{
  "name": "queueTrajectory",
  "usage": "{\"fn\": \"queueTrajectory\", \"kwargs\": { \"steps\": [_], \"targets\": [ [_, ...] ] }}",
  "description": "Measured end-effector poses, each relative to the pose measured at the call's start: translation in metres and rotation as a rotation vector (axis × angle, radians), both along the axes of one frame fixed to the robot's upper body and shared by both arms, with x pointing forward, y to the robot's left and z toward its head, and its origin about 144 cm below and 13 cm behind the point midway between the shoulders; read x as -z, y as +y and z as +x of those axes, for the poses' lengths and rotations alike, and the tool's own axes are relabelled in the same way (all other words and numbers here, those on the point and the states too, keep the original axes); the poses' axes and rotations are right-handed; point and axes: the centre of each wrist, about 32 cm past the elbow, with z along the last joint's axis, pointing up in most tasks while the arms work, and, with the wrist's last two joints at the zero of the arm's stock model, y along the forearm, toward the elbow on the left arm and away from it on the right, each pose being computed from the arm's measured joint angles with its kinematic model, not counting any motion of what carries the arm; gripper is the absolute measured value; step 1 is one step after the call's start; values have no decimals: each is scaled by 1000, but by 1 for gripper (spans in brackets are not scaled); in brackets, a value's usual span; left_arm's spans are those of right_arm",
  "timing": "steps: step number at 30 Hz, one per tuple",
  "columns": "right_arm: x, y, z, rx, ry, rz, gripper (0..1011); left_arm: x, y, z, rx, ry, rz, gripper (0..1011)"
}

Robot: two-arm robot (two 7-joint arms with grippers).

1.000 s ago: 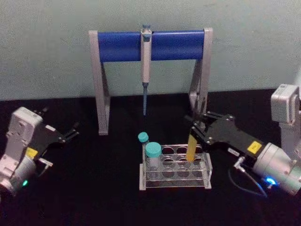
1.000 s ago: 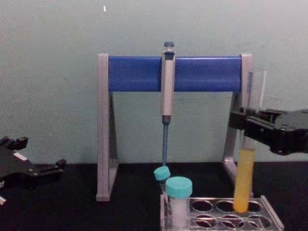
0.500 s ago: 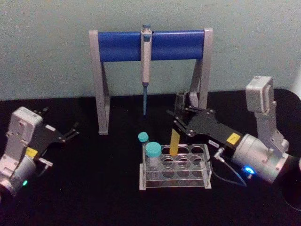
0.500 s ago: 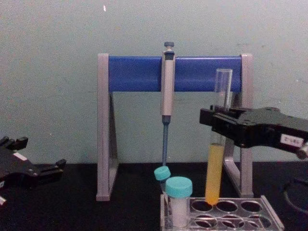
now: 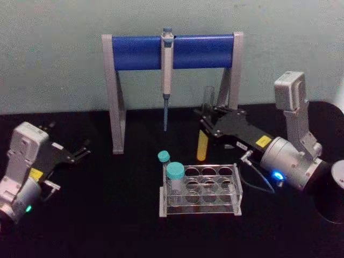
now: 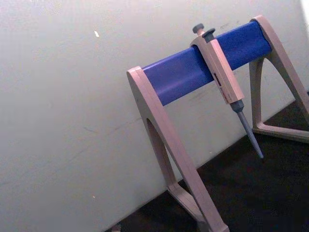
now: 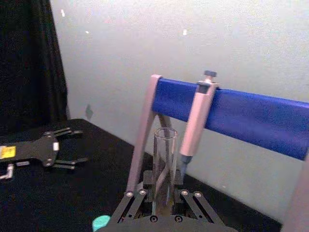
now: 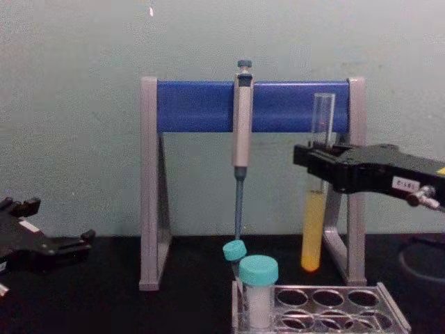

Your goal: Pick up the test tube from the test tube rack, shake it, then place it back into the test tube rack.

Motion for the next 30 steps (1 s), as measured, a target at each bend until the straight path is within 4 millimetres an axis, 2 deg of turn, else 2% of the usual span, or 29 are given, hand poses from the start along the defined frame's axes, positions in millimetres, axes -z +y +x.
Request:
{"fn": "queueTrajectory", "kwargs": {
  "steps": [11,30],
  "targets": [
    [-1,-10,-3,30,-6,0,232,0,0,0,0,0,0,1009],
    [-2,-10,-5,32,-9,0,232,0,0,0,0,0,0,1010]
  ]
}}
